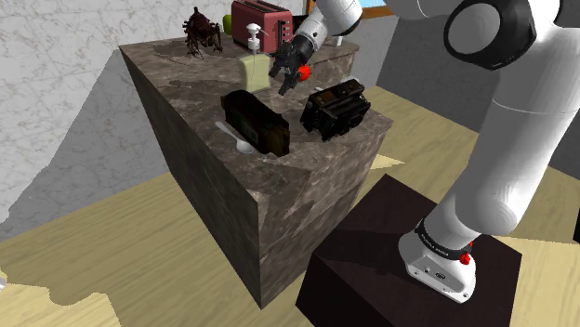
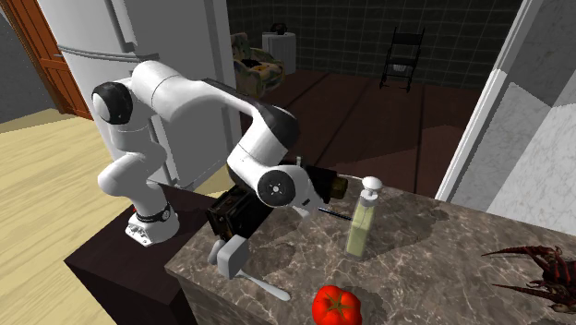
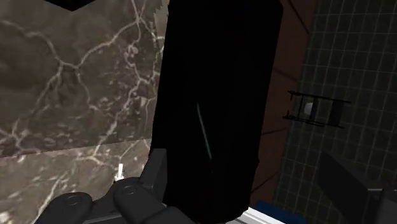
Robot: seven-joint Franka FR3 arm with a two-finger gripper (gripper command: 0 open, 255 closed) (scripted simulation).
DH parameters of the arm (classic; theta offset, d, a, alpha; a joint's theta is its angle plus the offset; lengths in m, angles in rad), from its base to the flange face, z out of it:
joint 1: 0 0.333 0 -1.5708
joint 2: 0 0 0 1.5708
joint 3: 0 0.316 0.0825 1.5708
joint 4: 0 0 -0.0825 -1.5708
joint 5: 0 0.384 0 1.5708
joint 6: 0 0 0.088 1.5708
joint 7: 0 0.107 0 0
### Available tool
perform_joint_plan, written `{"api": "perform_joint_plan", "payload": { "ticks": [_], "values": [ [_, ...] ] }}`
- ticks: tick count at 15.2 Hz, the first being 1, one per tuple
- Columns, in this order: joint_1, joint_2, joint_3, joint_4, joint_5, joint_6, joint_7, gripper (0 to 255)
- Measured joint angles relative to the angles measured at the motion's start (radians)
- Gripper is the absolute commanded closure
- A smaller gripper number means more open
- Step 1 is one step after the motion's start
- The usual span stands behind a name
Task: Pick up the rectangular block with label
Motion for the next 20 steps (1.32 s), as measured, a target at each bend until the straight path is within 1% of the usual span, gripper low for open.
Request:
{"api": "perform_joint_plan", "payload": {
  "ticks": [4, 8, 9, 10, 11, 15, 17, 18, 20],
  "values": [
    [-0.061, 0.211, 0.045, 0.173, 0.192, -0.098, 0.001, 0],
    [-0.119, 0.429, 0.121, 0.375, 0.366, -0.167, 0.045, 0],
    [-0.128, 0.472, 0.14, 0.41, 0.402, -0.175, 0.055, 0],
    [-0.133, 0.512, 0.153, 0.451, 0.423, -0.179, 0.064, 0],
    [-0.136, 0.531, 0.158, 0.465, 0.433, -0.181, 0.064, 0],
    [-0.139, 0.56, 0.163, 0.472, 0.44, -0.181, 0.04, 0],
    [-0.141, 0.569, 0.16, 0.483, 0.443, -0.194, 0.03, 0],
    [-0.141, 0.573, 0.158, 0.487, 0.446, -0.201, 0.027, 255],
    [-0.139, 0.585, 0.157, 0.49, 0.443, -0.186, 0.027, 255]
  ]
}}
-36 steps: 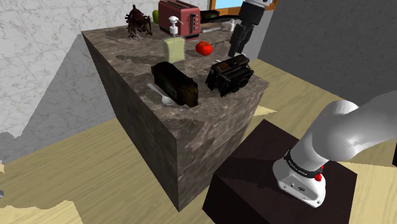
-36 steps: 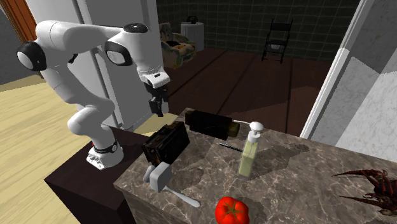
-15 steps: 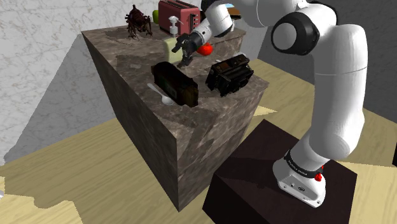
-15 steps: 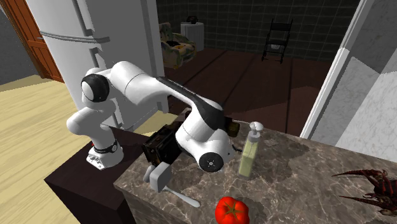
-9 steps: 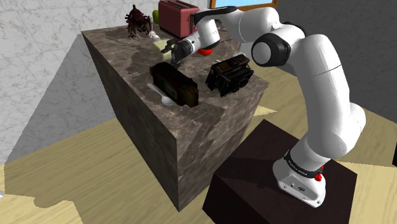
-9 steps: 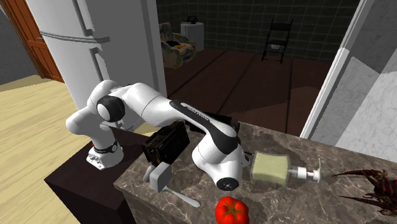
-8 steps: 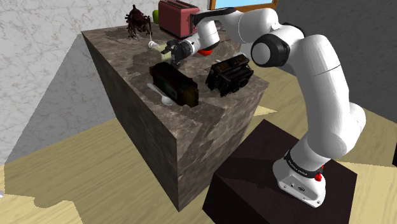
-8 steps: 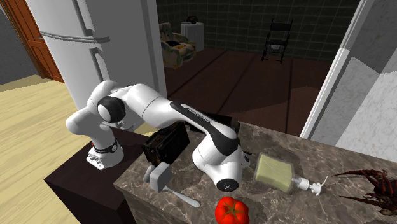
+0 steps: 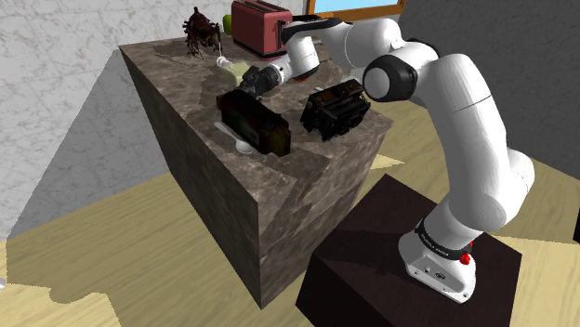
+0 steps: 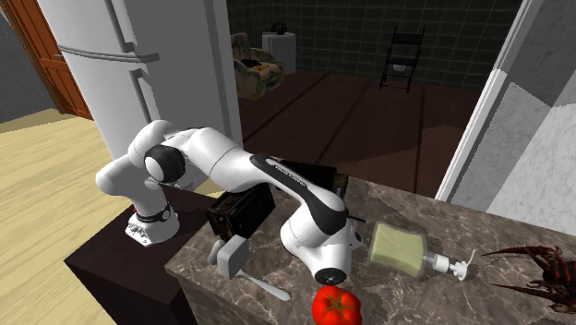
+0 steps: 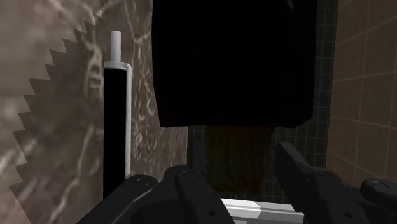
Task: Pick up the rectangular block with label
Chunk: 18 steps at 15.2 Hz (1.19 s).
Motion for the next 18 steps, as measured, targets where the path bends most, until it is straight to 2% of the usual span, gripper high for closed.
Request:
{"api": "perform_joint_plan", "payload": {
  "ticks": [8, 18],
  "values": [
    [0.003, -0.002, -0.001, -0.003, 0.001, 0.012, -0.005, 255],
    [0.002, -0.056, 0.002, -0.007, 0.004, -0.003, 0.061, 255]
  ]
}}
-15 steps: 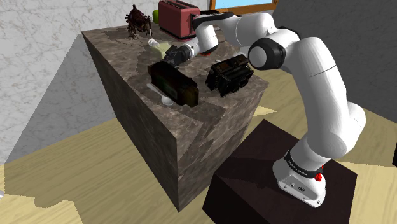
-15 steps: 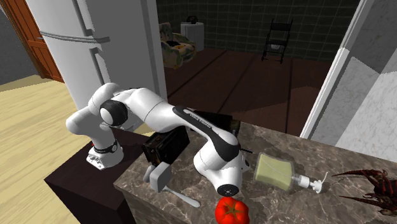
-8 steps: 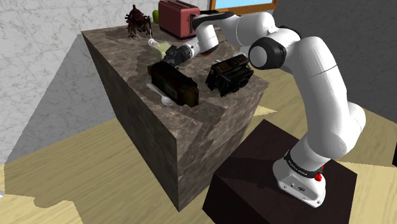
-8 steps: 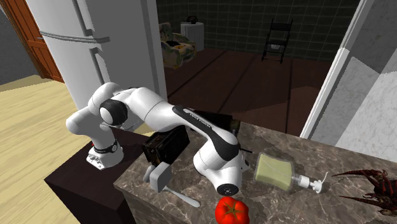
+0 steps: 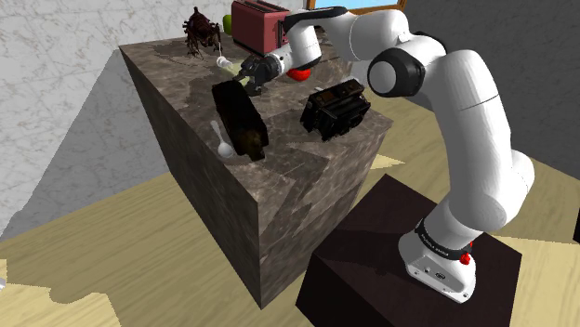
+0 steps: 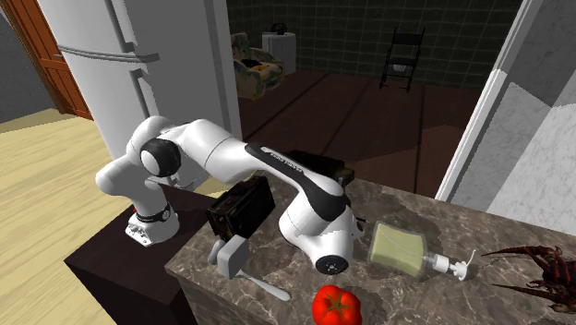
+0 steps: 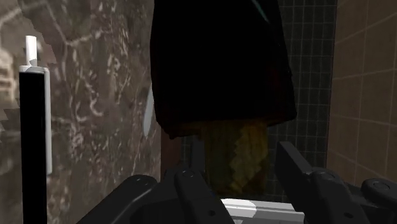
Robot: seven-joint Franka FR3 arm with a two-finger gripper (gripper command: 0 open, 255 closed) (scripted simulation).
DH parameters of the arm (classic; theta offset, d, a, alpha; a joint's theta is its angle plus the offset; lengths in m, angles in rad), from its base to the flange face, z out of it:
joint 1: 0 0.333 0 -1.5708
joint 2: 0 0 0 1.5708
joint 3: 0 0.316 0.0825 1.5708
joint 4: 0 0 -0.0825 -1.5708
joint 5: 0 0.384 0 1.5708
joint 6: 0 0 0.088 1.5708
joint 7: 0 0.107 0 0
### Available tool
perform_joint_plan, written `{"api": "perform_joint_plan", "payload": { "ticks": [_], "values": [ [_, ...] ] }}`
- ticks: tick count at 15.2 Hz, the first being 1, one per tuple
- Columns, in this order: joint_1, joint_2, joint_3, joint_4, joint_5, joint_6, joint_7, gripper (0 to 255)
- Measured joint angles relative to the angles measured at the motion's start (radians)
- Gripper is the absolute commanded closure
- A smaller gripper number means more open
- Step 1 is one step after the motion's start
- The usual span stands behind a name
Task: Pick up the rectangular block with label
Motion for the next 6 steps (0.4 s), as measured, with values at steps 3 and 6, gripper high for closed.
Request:
{"api": "perform_joint_plan", "payload": {
  "ticks": [3, 6],
  "values": [
    [-0.003, -0.014, 0.001, 0.012, 0.003, -0.006, 0.026, 255],
    [-0.005, -0.023, 0.003, 0.023, 0.006, -0.01, 0.046, 255]
  ]
}}
